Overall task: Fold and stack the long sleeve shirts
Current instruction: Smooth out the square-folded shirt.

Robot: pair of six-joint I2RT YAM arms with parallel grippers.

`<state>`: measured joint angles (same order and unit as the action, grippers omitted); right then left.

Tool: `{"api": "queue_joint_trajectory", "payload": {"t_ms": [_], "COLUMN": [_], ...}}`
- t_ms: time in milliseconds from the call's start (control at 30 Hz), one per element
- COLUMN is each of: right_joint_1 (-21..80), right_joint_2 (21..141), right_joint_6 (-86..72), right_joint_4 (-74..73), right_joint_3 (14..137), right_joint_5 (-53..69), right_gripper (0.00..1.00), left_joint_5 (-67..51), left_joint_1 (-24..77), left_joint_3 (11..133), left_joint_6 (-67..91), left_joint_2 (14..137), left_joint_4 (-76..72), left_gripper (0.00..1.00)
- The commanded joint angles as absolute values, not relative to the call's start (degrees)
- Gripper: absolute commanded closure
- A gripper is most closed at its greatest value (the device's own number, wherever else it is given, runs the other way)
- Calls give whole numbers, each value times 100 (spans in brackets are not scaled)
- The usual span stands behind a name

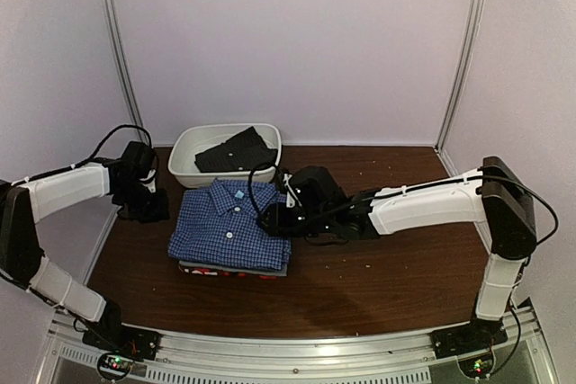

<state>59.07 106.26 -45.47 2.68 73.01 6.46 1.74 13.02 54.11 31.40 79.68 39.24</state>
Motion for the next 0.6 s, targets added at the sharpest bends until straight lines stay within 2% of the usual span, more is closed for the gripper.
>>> {"api": "queue_joint_trajectory", "payload": {"t_ms": [0,233,567], "right_joint_1": [5768,5730,5642], "right_joint_2": [10720,10416,9350], "right_joint_6": [-4691,-4631,-4319], "right_joint_4": [709,731,296], "right_joint_3": [6903,6724,6633], "right_joint_5": [996,960,421], "right_gripper": [65,62,48], "left_joint_5": [-419,-712,-1281], "left_joint_1": [1248,1248,1346], "left_joint_3": [5176,4775,4355], "left_joint_6": [3056,3213,3294], "left_joint_2": [8412,9047,9175], "left_joint_4": [3290,2660,2313], "left_gripper": [71,73,76]}}
